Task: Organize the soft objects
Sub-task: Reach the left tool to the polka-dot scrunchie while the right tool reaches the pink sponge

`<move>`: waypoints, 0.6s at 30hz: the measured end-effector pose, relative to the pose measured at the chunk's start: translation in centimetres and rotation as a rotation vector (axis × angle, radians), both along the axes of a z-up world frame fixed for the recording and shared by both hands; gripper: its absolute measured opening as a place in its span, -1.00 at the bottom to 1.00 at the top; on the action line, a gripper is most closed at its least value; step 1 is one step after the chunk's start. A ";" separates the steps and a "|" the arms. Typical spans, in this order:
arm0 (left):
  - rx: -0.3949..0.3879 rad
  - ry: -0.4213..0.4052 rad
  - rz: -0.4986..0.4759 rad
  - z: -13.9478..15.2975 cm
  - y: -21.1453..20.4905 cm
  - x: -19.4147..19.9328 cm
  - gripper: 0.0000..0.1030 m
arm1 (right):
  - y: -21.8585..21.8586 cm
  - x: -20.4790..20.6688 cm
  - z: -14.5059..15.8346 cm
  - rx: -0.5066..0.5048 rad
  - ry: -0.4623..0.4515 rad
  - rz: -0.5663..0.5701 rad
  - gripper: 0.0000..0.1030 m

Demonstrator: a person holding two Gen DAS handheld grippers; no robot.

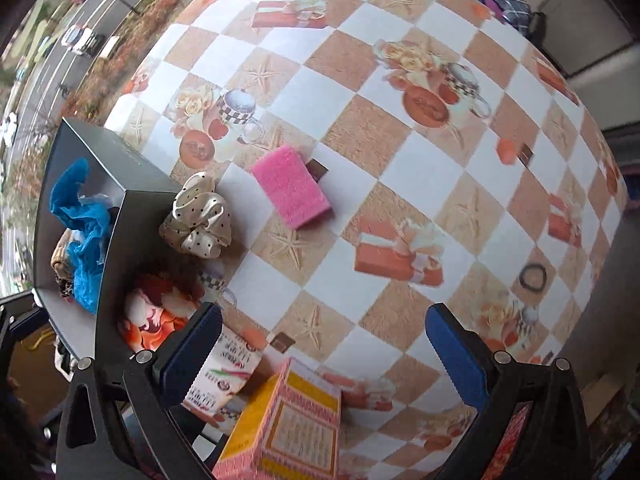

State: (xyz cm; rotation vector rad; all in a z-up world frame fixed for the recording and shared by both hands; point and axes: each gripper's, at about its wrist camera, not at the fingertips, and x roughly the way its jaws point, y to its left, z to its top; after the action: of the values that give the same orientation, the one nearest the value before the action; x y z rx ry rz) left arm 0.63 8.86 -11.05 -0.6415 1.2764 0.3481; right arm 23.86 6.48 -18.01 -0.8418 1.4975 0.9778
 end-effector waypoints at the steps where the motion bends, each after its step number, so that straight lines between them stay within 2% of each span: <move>1: -0.001 0.009 0.010 -0.2 -0.2 0.0 0.77 | 1.2 -0.5 -1.1 0.001 0.020 0.034 0.99; 4: -0.009 0.039 0.050 -0.9 -0.6 -0.1 0.77 | 4.1 -2.2 -3.7 -0.003 0.063 0.133 0.99; 6: -0.016 0.050 0.081 -1.2 -0.6 -0.1 0.77 | 5.6 -3.4 -5.1 -0.005 0.060 0.203 0.99; 11: -0.025 0.068 0.127 -1.9 -0.8 0.6 0.77 | 7.9 -4.4 -7.7 -0.005 -0.046 0.295 0.99; 14: -0.023 0.085 0.132 -2.3 -0.9 1.5 0.77 | 8.2 -3.9 -10.2 -0.056 -0.034 0.308 0.99; 16: -0.023 0.091 0.127 -2.5 -0.9 2.1 0.77 | 7.3 -2.5 -11.4 -0.098 -0.083 0.256 1.00; 18: -0.018 0.096 0.112 -2.5 -1.0 2.9 0.77 | 5.8 -0.4 -11.2 -0.071 -0.072 0.173 1.00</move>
State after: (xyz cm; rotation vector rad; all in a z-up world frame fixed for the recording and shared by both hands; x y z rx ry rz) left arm 3.57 7.90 -13.57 -0.7210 1.3389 0.4647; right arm 23.42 12.31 -29.23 -1.0609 1.4224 1.0133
